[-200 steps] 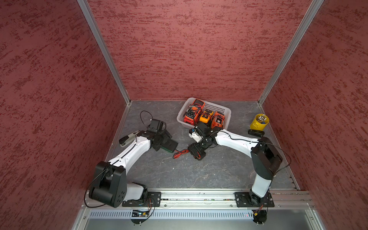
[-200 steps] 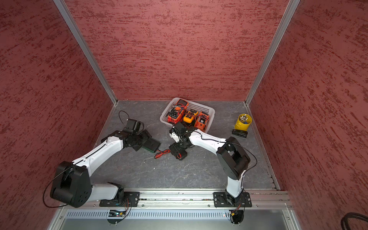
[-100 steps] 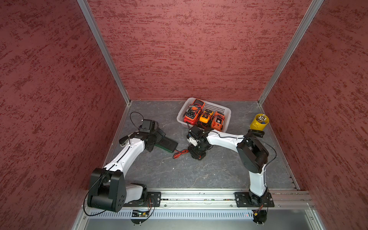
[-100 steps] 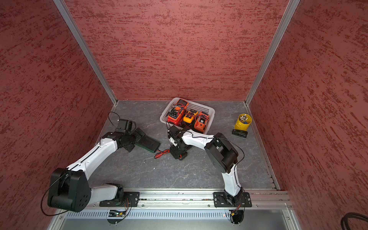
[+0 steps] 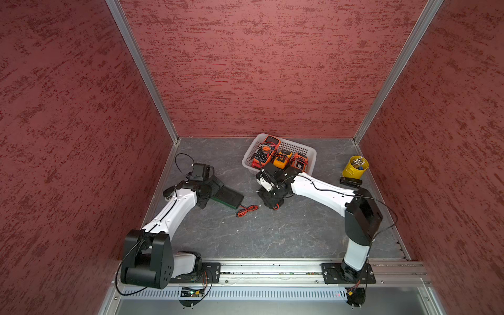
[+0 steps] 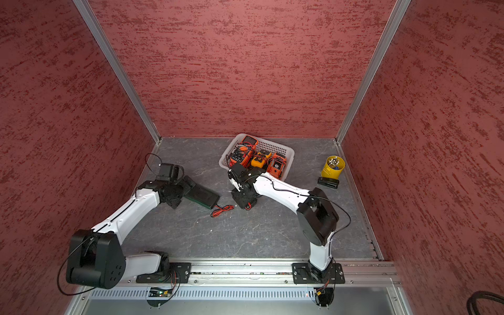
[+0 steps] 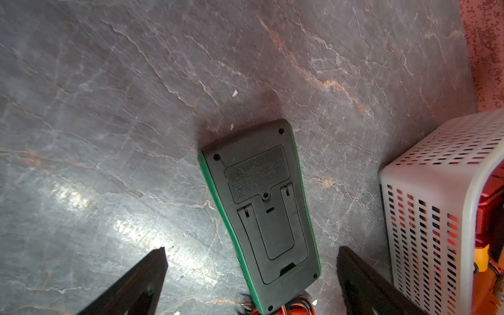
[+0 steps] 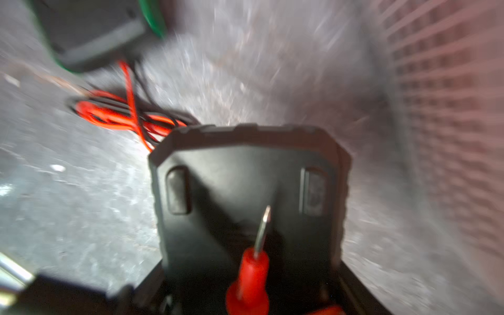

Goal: Put the multimeter into the basket
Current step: Pick up the multimeter from the center of the board, then place the multimeter in the basket.

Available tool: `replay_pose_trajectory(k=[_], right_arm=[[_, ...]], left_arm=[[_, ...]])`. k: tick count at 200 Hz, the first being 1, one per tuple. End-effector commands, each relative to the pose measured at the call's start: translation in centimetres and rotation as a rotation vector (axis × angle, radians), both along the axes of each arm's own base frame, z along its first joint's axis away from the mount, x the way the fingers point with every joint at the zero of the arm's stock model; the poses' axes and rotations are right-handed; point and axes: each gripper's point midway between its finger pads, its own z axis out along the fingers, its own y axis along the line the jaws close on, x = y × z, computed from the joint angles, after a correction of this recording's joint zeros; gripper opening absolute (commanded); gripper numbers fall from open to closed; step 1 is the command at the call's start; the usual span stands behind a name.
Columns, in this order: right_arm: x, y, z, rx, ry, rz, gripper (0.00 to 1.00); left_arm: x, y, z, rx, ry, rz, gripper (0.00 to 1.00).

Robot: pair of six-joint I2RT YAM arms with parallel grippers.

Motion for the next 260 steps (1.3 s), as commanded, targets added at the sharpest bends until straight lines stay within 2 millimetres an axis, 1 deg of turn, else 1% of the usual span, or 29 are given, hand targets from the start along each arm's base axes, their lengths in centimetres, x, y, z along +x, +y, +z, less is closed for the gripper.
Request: replay_pose_trajectory(k=[1, 12, 30, 40, 51, 58, 60, 75, 98, 114, 138, 155, 177, 205, 236, 260], right_arm=[[1.6, -2.3, 6.2, 0.016, -0.114, -0.118, 0.34], [2.5, -3.3, 7.9, 0.030, -0.128, -0.194, 0.34], [4.0, -4.7, 9.7, 0.052, -0.123, -0.335, 0.33], [4.9, -5.6, 10.1, 0.050, -0.111, -0.415, 0.33], [5.9, -6.6, 9.8, 0.028, -0.091, -0.498, 0.32], [6.6, -7.1, 10.1, 0.027, -0.090, -0.542, 0.32], [6.8, -7.3, 9.6, 0.017, -0.081, -0.555, 0.32], [8.5, -8.3, 9.0, 0.032, -0.055, -0.648, 0.32], [11.1, -9.2, 8.1, 0.100, -0.025, -0.754, 0.32], [12.8, -10.0, 7.0, 0.120, -0.013, -0.818, 0.33], [14.9, -11.3, 5.0, 0.120, 0.007, -0.891, 0.33], [16.2, -12.2, 4.4, 0.117, 0.009, -0.924, 0.34], [17.3, -13.4, 3.3, 0.087, 0.019, -0.956, 0.34], [17.9, -15.2, 2.4, 0.069, 0.034, -0.999, 0.35], [18.7, -16.4, 1.9, 0.080, 0.038, -1.029, 0.38], [19.0, -16.8, 1.1, 0.090, 0.067, -1.039, 0.40]], left_arm=[[0.7, 0.8, 1.7, 0.043, -0.047, -0.004, 1.00], [0.9, 0.9, 2.0, 0.049, -0.052, -0.010, 1.00], [1.2, 0.9, 2.3, 0.059, -0.062, -0.023, 1.00], [1.3, 0.9, 2.4, 0.065, -0.066, -0.032, 1.00], [1.3, 0.9, 2.5, 0.072, -0.068, -0.038, 1.00], [1.4, 0.9, 2.6, 0.077, -0.070, -0.047, 1.00], [1.4, 0.9, 2.6, 0.077, -0.072, -0.049, 1.00], [1.6, 0.9, 2.8, 0.087, -0.074, -0.068, 1.00], [1.9, 1.0, 3.0, 0.104, -0.068, -0.098, 1.00], [2.2, 1.1, 3.2, 0.112, -0.064, -0.118, 1.00], [2.5, 1.4, 3.1, 0.126, -0.050, -0.131, 1.00], [2.8, 1.7, 2.9, 0.129, -0.038, -0.131, 1.00], [3.2, 1.6, 2.6, 0.119, -0.027, -0.142, 1.00], [3.8, 1.4, 2.4, 0.102, -0.022, -0.147, 1.00], [4.5, 1.1, 2.1, 0.089, -0.019, -0.153, 1.00], [4.8, 0.8, 1.8, 0.077, -0.010, -0.163, 1.00]])
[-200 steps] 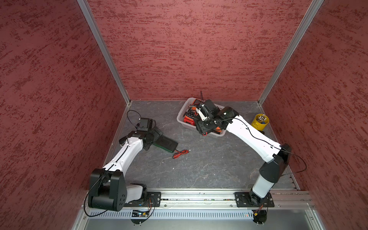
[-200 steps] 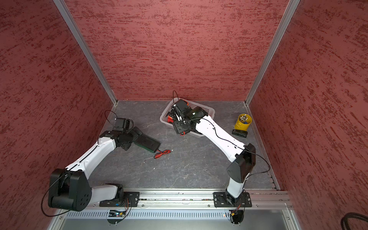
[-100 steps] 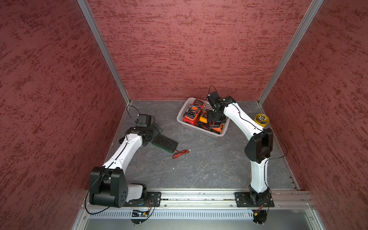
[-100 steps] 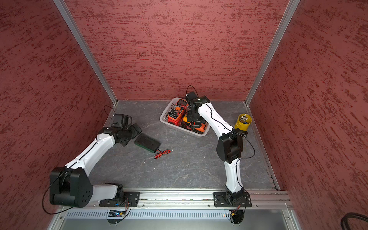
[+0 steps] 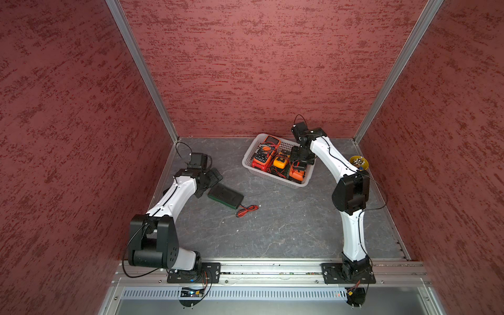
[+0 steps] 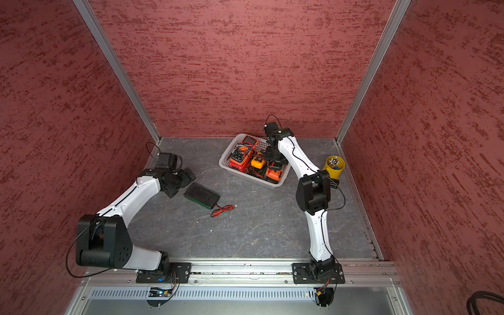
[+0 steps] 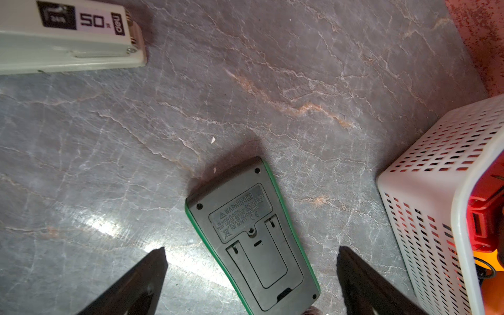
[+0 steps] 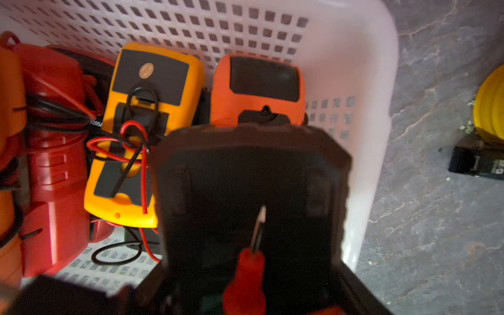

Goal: Put the multimeter into the basket
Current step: Place the multimeter in the basket.

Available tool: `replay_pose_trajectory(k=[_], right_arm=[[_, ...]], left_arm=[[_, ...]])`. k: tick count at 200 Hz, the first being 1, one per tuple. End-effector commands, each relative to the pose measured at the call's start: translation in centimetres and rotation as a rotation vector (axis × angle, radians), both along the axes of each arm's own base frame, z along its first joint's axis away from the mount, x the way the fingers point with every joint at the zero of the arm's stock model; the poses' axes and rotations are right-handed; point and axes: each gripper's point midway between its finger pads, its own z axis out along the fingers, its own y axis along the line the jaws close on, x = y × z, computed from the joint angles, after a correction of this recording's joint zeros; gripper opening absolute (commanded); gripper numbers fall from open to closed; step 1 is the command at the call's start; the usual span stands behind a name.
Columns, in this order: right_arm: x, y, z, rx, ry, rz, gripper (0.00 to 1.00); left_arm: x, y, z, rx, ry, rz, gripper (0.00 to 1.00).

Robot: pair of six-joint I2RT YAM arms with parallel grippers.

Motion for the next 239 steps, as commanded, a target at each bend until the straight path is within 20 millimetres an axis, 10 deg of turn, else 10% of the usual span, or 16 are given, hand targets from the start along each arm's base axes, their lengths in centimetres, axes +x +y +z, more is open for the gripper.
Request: replay_pose_trajectory(k=[1, 44, 87, 182, 239], right_arm=[[1.0, -0.4, -0.1, 0.035, -0.007, -0.027, 0.40], [0.8, -0.6, -1.8, 0.042, 0.039, -0.027, 0.51], [0.2, -1.3, -2.3, 0.045, 0.063, -0.030, 0.96], [-1.0, -2.4, 3.9, 0.029, -0.061, -0.001, 0.99], [-2.5, 3.9, 8.5, 0.188, -0.267, 0.295, 0.99]], left_arm=[[0.9, -0.2, 0.4, -0.011, -0.011, -0.022, 1.00], [0.9, -0.3, 0.3, -0.016, -0.006, -0.025, 1.00], [0.7, -0.2, 0.1, -0.008, 0.000, -0.022, 1.00], [-0.3, 0.9, -0.2, -0.038, 0.023, 0.047, 1.00], [-2.6, 2.9, -2.3, -0.236, 0.051, 0.228, 1.00]])
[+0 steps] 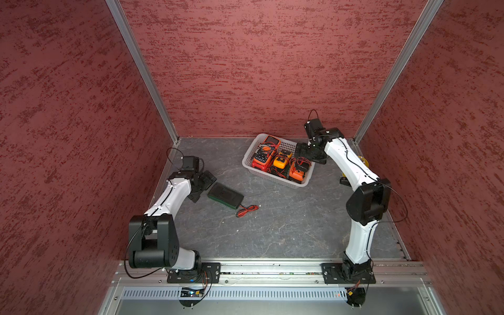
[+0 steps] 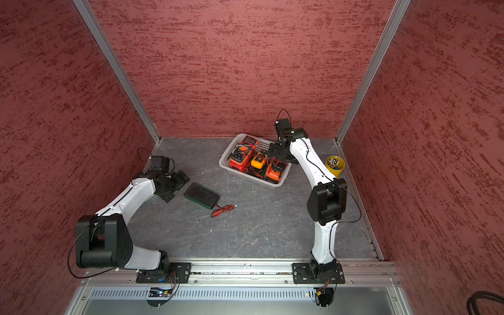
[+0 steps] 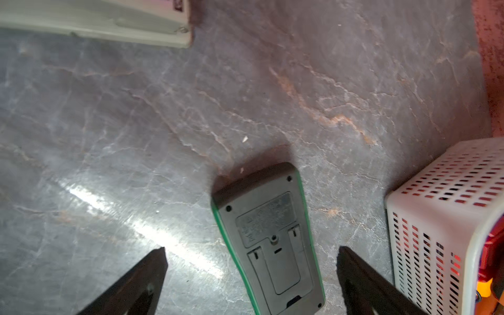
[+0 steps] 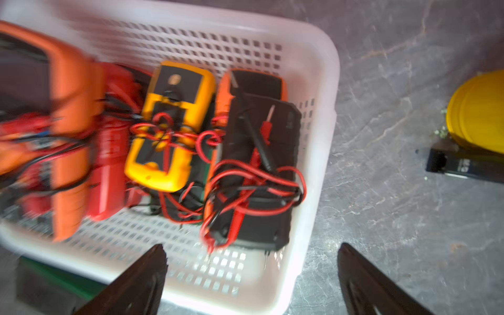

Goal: Put the multimeter into the basket
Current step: Place the multimeter in the basket, then pick up the multimeter from the center of the board.

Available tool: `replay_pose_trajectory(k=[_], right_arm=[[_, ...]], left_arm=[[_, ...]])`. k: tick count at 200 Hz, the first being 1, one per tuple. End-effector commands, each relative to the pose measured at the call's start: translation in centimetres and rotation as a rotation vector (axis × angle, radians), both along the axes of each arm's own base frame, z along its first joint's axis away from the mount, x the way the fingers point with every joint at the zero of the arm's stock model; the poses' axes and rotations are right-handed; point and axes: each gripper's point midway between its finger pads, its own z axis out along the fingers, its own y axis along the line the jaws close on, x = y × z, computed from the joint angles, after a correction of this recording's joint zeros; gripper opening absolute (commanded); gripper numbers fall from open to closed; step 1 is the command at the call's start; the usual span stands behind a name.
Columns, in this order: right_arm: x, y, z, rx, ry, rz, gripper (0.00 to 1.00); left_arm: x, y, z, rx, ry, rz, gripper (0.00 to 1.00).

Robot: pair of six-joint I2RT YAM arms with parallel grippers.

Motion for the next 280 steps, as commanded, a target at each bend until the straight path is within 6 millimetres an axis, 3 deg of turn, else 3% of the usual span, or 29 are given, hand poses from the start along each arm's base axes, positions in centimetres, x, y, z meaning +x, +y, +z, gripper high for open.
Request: replay_pose_trajectory(k=[1, 24, 51, 101, 142, 183, 209, 280], right_arm=[[0.2, 4.2, 2.5, 0.072, -0.137, 0.186, 0.99], [-1.0, 8.6, 3.7, 0.062, -0.220, 0.359, 0.99], [-2.6, 13.9, 3.5, 0.015, -0.275, 0.546, 0.99], [-4.8, 21.2, 1.7, 0.038, -0.265, 0.723, 0.99], [-6.9, 26.1, -2.1, -0.027, -0.212, 0.860, 0.99], [-8.6, 29.5, -6.3, -0.065, -0.137, 0.925, 0.99], [-9.1, 31.4, -8.4, -0.041, -0.076, 0.890, 0.99], [-9.3, 32.4, -13.9, -0.063, 0.045, 0.781, 0.99]], left_arm=[[-0.5, 0.0, -0.2, -0.109, -0.016, 0.068, 1.00], [-0.6, 0.1, -0.9, -0.157, -0.016, 0.085, 0.97], [0.6, -0.7, -1.2, -0.201, -0.054, 0.045, 0.91], [3.5, -3.0, -2.0, -0.266, -0.092, -0.037, 0.78], [6.0, -6.0, -2.7, -0.312, -0.099, -0.108, 0.74], [8.4, -7.5, -2.6, -0.369, -0.139, -0.130, 0.73], [8.6, -7.4, -2.9, -0.378, -0.128, -0.110, 0.73], [7.5, -6.1, -3.5, -0.359, -0.081, -0.078, 0.76]])
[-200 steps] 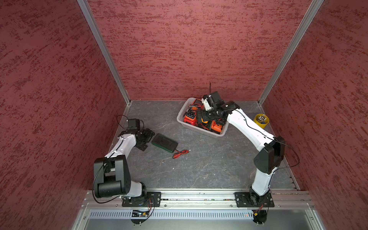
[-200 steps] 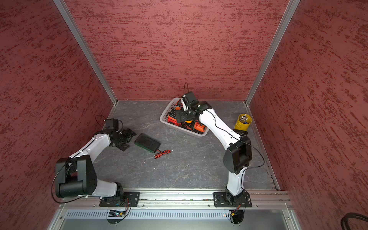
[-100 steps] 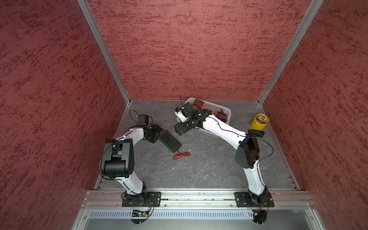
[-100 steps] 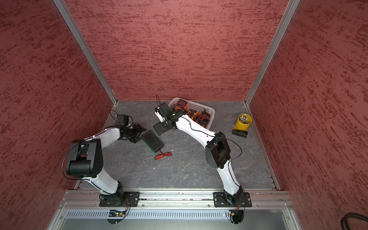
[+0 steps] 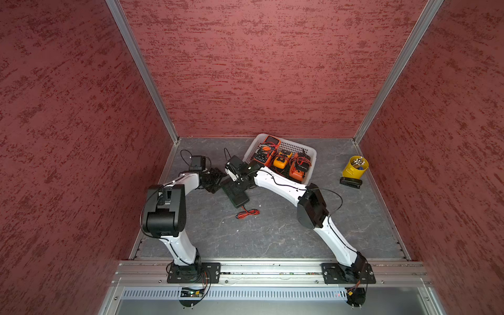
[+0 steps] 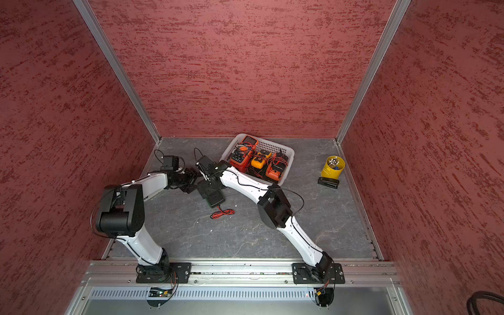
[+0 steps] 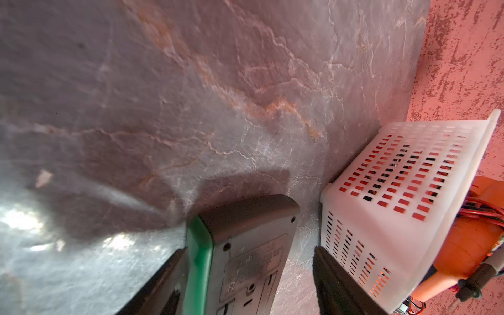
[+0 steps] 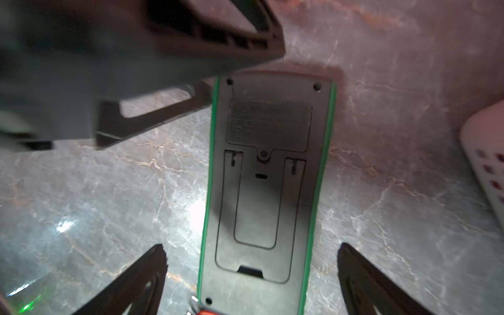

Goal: Put the multimeter into the basket
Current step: Pick up the multimeter from the center of the board.

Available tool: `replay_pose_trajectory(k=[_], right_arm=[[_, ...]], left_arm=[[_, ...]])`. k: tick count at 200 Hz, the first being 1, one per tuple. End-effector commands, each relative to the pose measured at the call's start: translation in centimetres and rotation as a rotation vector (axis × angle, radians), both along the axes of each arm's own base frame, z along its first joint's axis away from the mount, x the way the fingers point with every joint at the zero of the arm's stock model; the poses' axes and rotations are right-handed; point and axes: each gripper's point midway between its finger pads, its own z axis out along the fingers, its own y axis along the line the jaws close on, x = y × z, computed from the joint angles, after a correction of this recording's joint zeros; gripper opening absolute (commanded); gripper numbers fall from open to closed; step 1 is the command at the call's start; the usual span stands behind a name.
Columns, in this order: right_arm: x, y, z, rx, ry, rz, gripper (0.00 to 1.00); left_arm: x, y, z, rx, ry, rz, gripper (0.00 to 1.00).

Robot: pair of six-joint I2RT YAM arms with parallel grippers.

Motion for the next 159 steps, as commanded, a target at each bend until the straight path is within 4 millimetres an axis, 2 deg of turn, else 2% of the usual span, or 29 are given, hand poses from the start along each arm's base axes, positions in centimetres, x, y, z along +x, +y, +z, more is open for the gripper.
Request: replay_pose_trajectory(k=[1, 85, 128, 159], right_arm=[[-0.1, -0.3, -1.1, -0.037, 0.015, -0.052, 0.99], [-0.6, 1.3, -4.1, -0.070, 0.018, -0.010, 0.99], [-0.8, 0.7, -6.2, -0.140, 0.017, 0.004, 0.99], [-0.7, 0.1, -6.5, -0.194, -0.016, 0.021, 0.97]], left_arm=[[-0.1, 0.6, 0.4, 0.001, 0.003, 0.006, 0.76], [-1.2, 1.8, 0.4, 0.034, 0.014, 0.002, 0.79], [-1.8, 2.3, 0.4, 0.039, 0.017, 0.018, 0.80], [-2.2, 2.7, 0.2, 0.042, 0.020, 0.031, 0.80]])
